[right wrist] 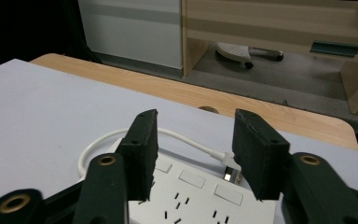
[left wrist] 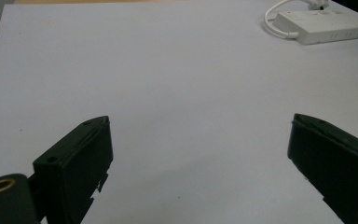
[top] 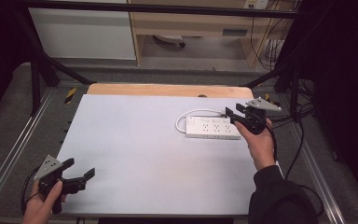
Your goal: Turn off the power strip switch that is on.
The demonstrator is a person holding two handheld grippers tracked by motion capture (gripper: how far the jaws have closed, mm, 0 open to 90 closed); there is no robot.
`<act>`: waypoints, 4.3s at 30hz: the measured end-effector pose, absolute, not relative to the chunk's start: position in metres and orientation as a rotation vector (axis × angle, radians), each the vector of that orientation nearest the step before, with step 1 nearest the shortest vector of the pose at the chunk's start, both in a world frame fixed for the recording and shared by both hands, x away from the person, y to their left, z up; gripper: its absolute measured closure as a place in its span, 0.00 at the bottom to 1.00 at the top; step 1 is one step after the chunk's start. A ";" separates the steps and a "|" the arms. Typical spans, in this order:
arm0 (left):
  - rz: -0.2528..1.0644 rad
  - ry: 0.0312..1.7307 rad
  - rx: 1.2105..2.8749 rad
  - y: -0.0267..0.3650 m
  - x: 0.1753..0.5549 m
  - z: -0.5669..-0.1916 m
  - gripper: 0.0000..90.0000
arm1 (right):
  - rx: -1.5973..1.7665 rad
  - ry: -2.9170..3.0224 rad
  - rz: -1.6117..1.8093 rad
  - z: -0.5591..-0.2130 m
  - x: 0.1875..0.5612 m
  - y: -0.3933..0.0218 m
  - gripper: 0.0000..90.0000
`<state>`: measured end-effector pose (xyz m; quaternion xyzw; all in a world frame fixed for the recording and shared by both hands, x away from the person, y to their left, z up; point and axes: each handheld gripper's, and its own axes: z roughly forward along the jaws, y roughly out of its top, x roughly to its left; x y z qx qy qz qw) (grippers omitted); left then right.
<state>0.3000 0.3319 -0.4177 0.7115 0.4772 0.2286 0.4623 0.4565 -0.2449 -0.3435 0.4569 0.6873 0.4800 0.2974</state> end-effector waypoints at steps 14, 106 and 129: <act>0.565 1.174 1.750 0.332 0.300 -0.418 0.07 | 1.170 1.813 1.270 -0.346 0.474 -0.241 0.86; 0.560 1.169 1.757 0.333 0.301 -0.418 0.07 | 1.308 1.847 1.190 -0.408 0.541 -0.225 1.00; 0.558 1.168 1.757 0.333 0.301 -0.419 0.07 | 1.312 1.896 1.167 -0.417 0.545 -0.219 1.00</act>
